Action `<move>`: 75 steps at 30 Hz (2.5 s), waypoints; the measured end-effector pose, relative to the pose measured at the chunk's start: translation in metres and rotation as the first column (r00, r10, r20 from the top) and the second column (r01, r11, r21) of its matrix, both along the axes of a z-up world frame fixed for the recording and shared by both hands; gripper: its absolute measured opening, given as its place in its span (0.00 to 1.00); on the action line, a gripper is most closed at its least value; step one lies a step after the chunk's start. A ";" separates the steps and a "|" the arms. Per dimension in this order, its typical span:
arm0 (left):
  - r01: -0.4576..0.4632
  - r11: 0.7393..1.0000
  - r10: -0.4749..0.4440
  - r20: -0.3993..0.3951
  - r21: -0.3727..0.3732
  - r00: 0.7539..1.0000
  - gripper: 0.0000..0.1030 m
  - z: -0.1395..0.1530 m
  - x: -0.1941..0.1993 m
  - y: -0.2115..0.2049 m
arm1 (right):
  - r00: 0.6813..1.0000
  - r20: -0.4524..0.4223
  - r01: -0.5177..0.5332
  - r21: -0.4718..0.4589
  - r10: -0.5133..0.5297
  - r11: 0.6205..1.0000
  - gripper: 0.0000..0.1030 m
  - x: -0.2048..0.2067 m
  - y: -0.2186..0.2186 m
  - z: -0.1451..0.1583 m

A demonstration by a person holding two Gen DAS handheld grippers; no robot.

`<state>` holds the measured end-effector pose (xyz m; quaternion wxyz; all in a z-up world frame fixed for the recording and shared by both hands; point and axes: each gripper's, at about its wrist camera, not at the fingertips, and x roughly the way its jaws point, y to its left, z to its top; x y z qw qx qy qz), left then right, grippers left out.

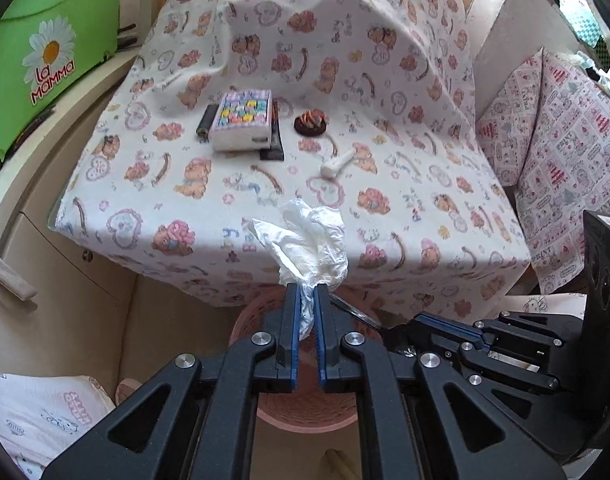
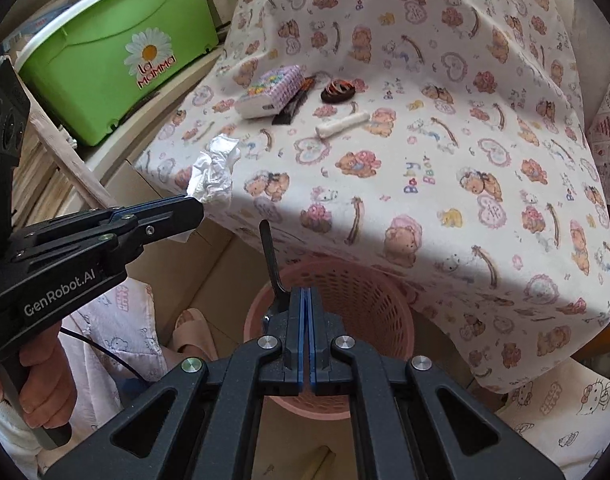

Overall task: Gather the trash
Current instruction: 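Carry the tissue and black stick over the pink wastebasket, then open both tools to drop the tissue and stick into the basket, then move both open tools back over the table toward the tissue pack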

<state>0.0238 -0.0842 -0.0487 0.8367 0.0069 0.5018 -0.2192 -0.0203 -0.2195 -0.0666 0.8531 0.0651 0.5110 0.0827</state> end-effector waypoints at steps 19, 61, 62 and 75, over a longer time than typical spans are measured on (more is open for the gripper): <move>0.049 0.970 0.040 -0.357 0.239 0.933 0.06 -0.144 0.020 -0.022 | 0.965 -0.253 0.038 -0.142 -0.073 0.989 0.02 0.017 0.008 -0.104; 0.013 0.953 0.112 -0.389 0.304 0.915 0.59 -0.156 0.023 -0.013 | 0.899 -0.384 0.138 -0.204 -0.209 0.969 0.58 0.028 -0.010 -0.152; 0.008 0.956 0.108 -0.374 0.295 0.921 0.59 -0.148 0.023 -0.013 | 0.905 -0.368 0.149 -0.197 -0.214 0.969 0.58 0.027 -0.011 -0.145; -0.067 0.973 0.115 -0.213 0.221 0.970 0.60 -0.079 0.025 0.005 | 0.964 -0.177 0.175 -0.147 -0.200 0.974 0.58 0.023 -0.005 -0.075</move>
